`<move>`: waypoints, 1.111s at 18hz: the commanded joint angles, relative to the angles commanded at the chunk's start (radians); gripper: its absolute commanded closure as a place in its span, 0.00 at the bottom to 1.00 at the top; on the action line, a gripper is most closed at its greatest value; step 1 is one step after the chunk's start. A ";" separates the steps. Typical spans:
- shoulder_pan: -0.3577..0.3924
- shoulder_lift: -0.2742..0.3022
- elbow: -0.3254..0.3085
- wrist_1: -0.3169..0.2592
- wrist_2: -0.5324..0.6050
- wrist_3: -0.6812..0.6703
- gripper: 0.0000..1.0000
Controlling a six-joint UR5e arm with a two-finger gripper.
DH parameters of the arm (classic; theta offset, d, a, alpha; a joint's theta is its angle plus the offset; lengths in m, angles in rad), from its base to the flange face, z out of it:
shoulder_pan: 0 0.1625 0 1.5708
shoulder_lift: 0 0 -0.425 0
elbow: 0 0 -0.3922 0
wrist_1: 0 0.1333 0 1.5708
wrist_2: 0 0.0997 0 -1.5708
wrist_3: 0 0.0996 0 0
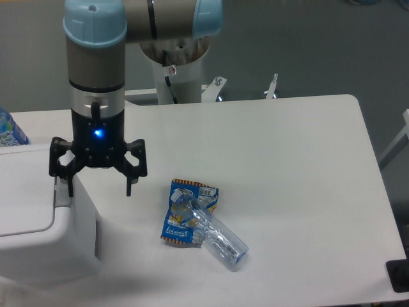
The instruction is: Open the trash can
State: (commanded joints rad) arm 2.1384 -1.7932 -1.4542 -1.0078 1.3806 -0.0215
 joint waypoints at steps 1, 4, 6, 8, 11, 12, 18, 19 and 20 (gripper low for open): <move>0.000 0.000 -0.002 0.000 0.000 0.000 0.00; 0.000 0.000 -0.002 0.000 0.000 -0.002 0.00; 0.000 0.000 -0.003 0.000 0.000 -0.002 0.00; -0.009 0.000 -0.003 0.000 0.000 -0.002 0.00; -0.012 -0.002 -0.006 0.000 0.002 -0.002 0.00; -0.012 0.000 -0.009 0.000 0.002 -0.002 0.00; -0.017 -0.002 -0.012 0.000 0.002 -0.002 0.00; -0.017 -0.002 -0.012 0.000 0.002 0.000 0.00; -0.017 -0.002 -0.012 0.000 0.002 -0.002 0.00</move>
State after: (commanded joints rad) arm 2.1215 -1.7948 -1.4665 -1.0078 1.3821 -0.0230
